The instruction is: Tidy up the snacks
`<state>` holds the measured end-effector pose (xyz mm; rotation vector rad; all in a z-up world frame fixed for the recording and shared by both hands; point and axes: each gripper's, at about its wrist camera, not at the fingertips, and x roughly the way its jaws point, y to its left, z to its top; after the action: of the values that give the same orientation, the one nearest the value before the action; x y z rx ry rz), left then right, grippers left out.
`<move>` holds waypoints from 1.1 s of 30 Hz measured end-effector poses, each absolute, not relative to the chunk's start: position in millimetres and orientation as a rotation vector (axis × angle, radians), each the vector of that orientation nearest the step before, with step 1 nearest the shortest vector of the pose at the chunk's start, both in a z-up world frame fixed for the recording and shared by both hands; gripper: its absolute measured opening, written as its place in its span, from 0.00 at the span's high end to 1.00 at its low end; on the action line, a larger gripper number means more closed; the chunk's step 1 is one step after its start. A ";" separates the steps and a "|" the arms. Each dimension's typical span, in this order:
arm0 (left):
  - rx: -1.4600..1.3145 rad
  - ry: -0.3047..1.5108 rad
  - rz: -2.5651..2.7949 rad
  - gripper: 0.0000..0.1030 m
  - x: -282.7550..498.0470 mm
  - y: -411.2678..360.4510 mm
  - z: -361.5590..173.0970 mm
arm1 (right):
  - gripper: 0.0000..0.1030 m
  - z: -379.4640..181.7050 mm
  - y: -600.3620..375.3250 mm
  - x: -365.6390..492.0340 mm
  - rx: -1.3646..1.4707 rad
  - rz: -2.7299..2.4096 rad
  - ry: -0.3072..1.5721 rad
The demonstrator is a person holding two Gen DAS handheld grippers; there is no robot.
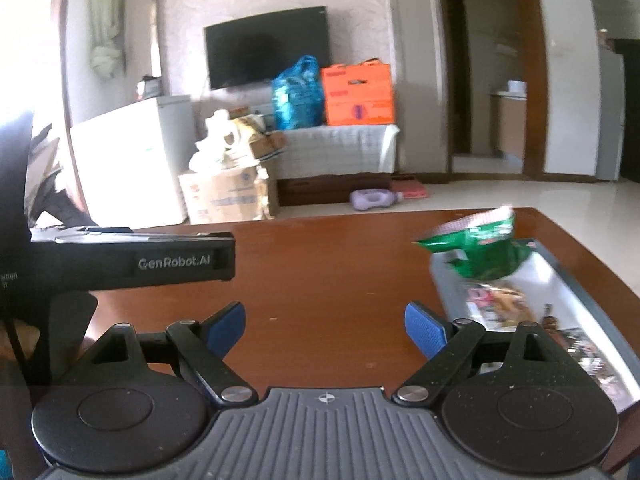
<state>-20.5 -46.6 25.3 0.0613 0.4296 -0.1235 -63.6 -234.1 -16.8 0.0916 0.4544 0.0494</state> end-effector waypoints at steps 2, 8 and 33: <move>0.060 0.443 -0.099 0.01 -21.3 -29.8 24.8 | 0.15 -17.6 -225.9 -61.8 0.087 0.072 0.458; 0.055 0.467 -0.043 0.01 -24.6 24.8 17.2 | 0.15 -22.5 -194.5 -52.4 0.076 0.128 0.482; 0.010 0.481 -0.110 0.01 -2.2 13.3 9.9 | 0.10 -16.7 -187.9 -65.1 -0.053 0.092 0.489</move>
<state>-2.2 13.3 9.9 0.0100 0.4813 -0.1099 -65.1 -187.9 -16.7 -0.0529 0.4888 0.0921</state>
